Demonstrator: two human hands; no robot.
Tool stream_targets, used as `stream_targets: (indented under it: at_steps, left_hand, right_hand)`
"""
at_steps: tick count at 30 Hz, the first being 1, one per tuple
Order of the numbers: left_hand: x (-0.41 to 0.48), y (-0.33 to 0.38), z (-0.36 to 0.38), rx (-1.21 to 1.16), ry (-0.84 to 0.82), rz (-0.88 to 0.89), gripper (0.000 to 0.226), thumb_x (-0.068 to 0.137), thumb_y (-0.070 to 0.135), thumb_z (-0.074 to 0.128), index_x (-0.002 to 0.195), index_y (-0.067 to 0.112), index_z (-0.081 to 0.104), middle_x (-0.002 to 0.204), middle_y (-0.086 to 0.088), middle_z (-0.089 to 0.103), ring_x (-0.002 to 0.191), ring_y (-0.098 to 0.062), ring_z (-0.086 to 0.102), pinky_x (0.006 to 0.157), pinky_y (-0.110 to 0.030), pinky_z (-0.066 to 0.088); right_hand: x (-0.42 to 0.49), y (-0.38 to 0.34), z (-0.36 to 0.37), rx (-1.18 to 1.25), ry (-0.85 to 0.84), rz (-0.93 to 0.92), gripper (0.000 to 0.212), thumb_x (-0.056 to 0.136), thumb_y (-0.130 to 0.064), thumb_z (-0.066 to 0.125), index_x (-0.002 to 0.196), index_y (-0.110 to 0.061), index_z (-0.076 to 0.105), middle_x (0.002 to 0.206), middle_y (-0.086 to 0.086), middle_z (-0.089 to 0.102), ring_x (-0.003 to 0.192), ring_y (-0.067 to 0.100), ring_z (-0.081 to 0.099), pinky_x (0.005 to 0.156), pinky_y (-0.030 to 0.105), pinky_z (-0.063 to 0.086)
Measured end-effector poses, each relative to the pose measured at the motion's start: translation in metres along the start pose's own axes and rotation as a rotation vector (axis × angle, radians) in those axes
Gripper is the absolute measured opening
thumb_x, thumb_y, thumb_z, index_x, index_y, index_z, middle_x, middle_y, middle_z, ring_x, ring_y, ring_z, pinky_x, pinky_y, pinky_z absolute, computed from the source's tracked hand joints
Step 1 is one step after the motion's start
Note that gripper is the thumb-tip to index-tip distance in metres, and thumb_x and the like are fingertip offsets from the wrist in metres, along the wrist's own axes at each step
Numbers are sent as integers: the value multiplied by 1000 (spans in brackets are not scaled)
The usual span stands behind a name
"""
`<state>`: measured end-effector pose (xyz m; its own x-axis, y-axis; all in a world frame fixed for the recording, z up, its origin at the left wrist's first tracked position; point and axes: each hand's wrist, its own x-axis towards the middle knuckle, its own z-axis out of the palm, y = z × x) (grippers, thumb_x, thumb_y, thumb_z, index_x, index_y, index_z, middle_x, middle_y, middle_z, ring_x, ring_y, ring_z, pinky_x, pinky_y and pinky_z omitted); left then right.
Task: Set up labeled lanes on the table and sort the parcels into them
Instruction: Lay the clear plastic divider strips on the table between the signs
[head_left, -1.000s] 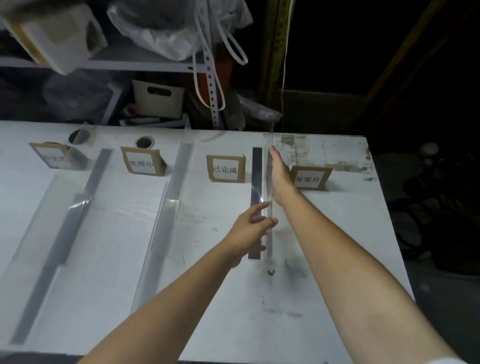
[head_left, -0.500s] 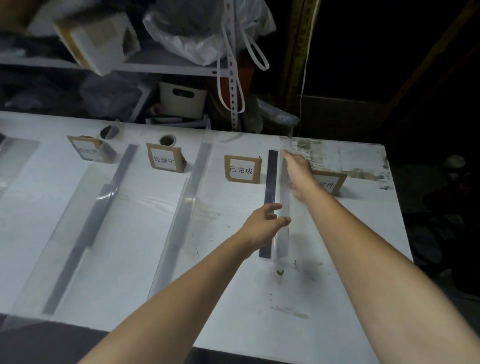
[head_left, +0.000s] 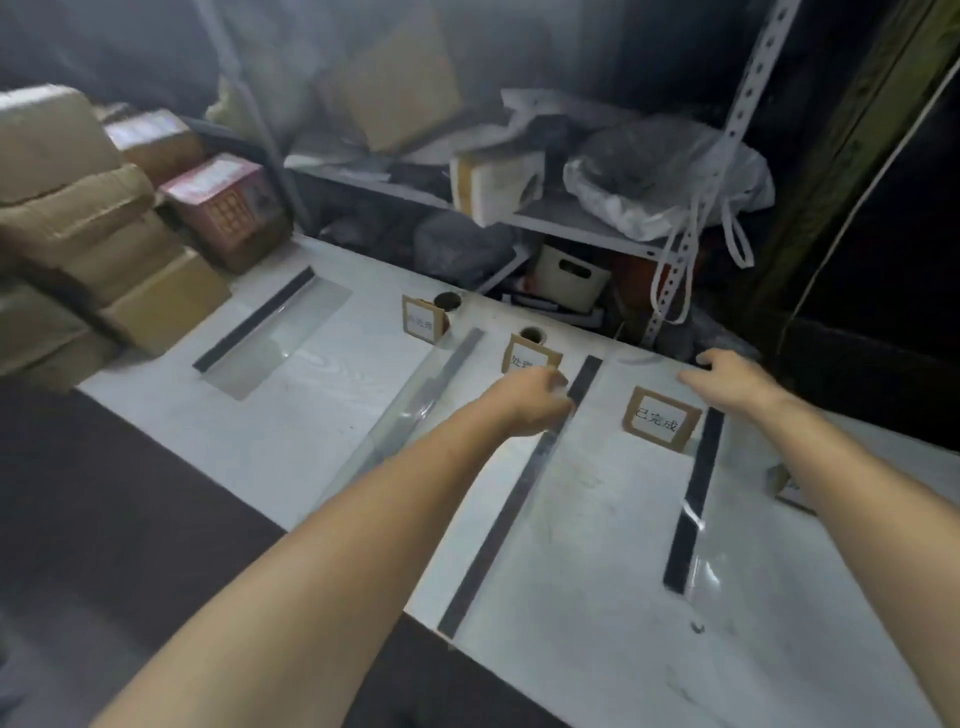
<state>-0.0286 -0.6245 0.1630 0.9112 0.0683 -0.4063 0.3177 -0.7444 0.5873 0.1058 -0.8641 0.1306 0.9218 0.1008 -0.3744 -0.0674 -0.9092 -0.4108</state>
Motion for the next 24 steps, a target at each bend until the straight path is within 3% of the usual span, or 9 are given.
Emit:
stream_targets:
  at_steps: [5,13,17,24]
  left_hand:
    - [-44,-97,-94,76,146,-127,44,98,38,54,140,25,52,141,-7,56,122,-26,56,105,-42,47]
    - [-123,-305,-220,116,311,-313,44,99,40,50,140,26,53,141,-3,56,120,-25,57,98,-36,48]
    - [-138,-388,-262,97,333,-356,45,97,42,47,140,29,52,138,-3,57,116,-26,57,98,-40,50]
    - [-101,-469,-286,88,316,-354,45,98,38,48,141,24,50,140,-5,55,116,-27,57,95,-39,51]
  right_hand:
    - [-18,-122,34,-107,-106,-172,65,97,-47,53,150,-12,40,152,11,46,136,31,45,105,40,41]
    - [-64,-338,153,-130,-162,-363,47,95,-50,55,127,-16,58,128,8,61,111,26,58,96,40,48]
    - [-81,-429,214,-102,-186,-386,63,97,-51,52,146,-12,45,150,9,48,134,30,48,110,43,40]
    - [-73,-526,302,-34,-252,-385,63,94,-54,52,146,-18,45,147,7,51,131,28,51,106,42,44]
